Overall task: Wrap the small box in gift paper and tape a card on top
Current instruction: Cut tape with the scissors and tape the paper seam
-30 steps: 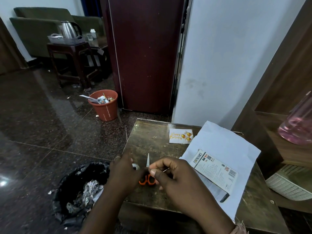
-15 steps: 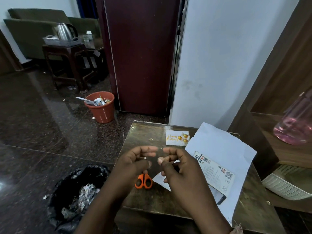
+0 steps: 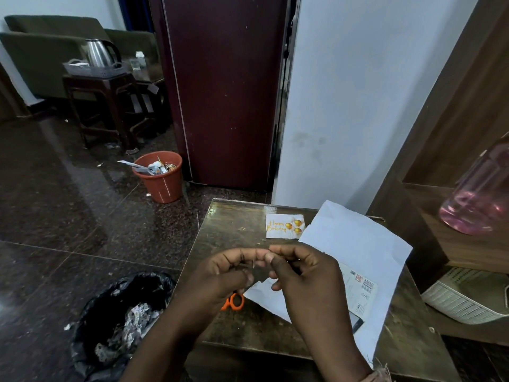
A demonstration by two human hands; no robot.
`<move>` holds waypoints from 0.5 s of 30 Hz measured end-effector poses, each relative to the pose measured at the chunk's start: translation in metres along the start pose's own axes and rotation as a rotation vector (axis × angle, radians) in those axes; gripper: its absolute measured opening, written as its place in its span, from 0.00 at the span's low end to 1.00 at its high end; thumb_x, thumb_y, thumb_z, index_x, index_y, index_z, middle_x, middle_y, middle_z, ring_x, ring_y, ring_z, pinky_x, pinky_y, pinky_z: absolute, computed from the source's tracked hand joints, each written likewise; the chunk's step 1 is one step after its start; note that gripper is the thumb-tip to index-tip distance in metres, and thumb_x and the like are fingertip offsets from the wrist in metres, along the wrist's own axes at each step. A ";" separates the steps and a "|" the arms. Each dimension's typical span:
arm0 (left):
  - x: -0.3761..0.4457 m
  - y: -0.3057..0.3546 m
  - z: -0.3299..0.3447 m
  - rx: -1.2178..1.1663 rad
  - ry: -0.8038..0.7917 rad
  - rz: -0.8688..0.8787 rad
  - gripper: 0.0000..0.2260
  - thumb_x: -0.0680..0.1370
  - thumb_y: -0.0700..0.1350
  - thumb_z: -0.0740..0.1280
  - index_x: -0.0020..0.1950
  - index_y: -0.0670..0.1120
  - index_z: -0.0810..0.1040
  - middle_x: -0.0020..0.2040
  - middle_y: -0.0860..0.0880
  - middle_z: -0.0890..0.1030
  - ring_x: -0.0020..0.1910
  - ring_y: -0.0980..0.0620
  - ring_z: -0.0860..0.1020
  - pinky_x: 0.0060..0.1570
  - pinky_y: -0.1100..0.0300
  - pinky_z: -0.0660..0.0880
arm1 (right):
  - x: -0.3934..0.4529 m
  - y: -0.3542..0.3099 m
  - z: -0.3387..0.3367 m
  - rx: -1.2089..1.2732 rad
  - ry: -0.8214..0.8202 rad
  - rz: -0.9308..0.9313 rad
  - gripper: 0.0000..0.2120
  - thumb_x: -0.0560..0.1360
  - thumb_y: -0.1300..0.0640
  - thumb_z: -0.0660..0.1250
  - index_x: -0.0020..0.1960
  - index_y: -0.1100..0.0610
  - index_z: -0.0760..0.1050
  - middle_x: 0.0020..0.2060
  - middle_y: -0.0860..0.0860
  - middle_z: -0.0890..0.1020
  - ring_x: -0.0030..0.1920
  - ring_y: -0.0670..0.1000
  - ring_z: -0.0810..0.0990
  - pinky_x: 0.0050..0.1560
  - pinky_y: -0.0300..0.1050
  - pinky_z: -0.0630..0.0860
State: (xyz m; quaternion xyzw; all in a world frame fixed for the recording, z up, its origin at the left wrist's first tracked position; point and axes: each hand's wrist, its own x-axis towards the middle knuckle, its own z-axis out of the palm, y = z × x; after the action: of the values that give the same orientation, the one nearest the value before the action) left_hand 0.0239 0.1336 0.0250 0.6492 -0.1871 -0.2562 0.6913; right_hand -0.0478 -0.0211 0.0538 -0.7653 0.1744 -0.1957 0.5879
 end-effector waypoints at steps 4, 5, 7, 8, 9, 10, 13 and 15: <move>-0.001 0.000 0.004 0.001 -0.002 -0.018 0.19 0.72 0.40 0.67 0.61 0.50 0.86 0.59 0.43 0.86 0.54 0.43 0.73 0.45 0.55 0.67 | 0.000 0.002 -0.002 -0.128 0.032 -0.023 0.08 0.76 0.60 0.72 0.42 0.48 0.84 0.32 0.42 0.84 0.32 0.45 0.83 0.37 0.37 0.78; -0.001 0.000 0.004 0.007 0.000 -0.024 0.19 0.72 0.41 0.67 0.62 0.50 0.85 0.59 0.43 0.86 0.54 0.43 0.73 0.45 0.55 0.67 | 0.000 0.003 -0.002 -0.172 0.038 -0.049 0.09 0.76 0.60 0.72 0.41 0.48 0.83 0.33 0.41 0.84 0.34 0.44 0.83 0.39 0.39 0.79; -0.001 0.001 0.006 0.000 0.002 -0.028 0.19 0.73 0.42 0.68 0.62 0.51 0.85 0.59 0.42 0.86 0.53 0.42 0.73 0.46 0.54 0.68 | 0.000 0.002 -0.004 -0.227 0.033 -0.085 0.09 0.76 0.60 0.71 0.40 0.47 0.83 0.34 0.40 0.84 0.37 0.43 0.83 0.41 0.41 0.80; -0.001 0.003 0.007 -0.004 0.002 -0.022 0.18 0.73 0.42 0.68 0.62 0.51 0.85 0.59 0.42 0.85 0.53 0.39 0.74 0.48 0.52 0.69 | 0.000 0.001 -0.006 -0.218 0.016 -0.078 0.10 0.76 0.60 0.71 0.40 0.47 0.83 0.34 0.40 0.84 0.38 0.43 0.83 0.42 0.41 0.80; -0.001 0.005 0.009 0.005 0.010 -0.013 0.18 0.74 0.42 0.68 0.62 0.51 0.85 0.58 0.41 0.85 0.55 0.37 0.76 0.50 0.50 0.69 | 0.001 -0.001 -0.011 -0.188 -0.008 -0.060 0.11 0.76 0.61 0.71 0.40 0.48 0.83 0.34 0.40 0.84 0.37 0.43 0.83 0.42 0.42 0.80; -0.002 0.007 0.013 0.024 0.030 -0.003 0.17 0.75 0.40 0.68 0.62 0.52 0.85 0.57 0.40 0.85 0.55 0.37 0.77 0.51 0.49 0.70 | 0.002 -0.004 -0.018 -0.154 -0.033 -0.043 0.11 0.77 0.62 0.71 0.40 0.48 0.83 0.34 0.41 0.84 0.36 0.44 0.83 0.42 0.42 0.80; -0.004 0.009 0.025 0.133 0.091 0.019 0.24 0.79 0.31 0.68 0.68 0.54 0.80 0.54 0.45 0.85 0.47 0.55 0.79 0.45 0.66 0.74 | 0.005 -0.013 -0.043 -0.038 -0.036 -0.001 0.10 0.78 0.64 0.70 0.41 0.53 0.84 0.33 0.49 0.84 0.31 0.47 0.81 0.38 0.42 0.80; -0.003 0.004 0.026 0.239 0.129 0.034 0.29 0.79 0.32 0.69 0.73 0.60 0.74 0.55 0.56 0.84 0.48 0.58 0.80 0.48 0.65 0.75 | 0.010 -0.012 -0.063 0.003 0.033 0.051 0.08 0.78 0.62 0.70 0.41 0.55 0.84 0.34 0.52 0.84 0.31 0.49 0.82 0.35 0.38 0.79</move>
State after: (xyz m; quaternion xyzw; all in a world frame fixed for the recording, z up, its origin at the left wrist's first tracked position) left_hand 0.0064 0.1150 0.0316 0.7390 -0.1823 -0.1777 0.6238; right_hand -0.0707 -0.0755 0.0815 -0.7565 0.2030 -0.1936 0.5908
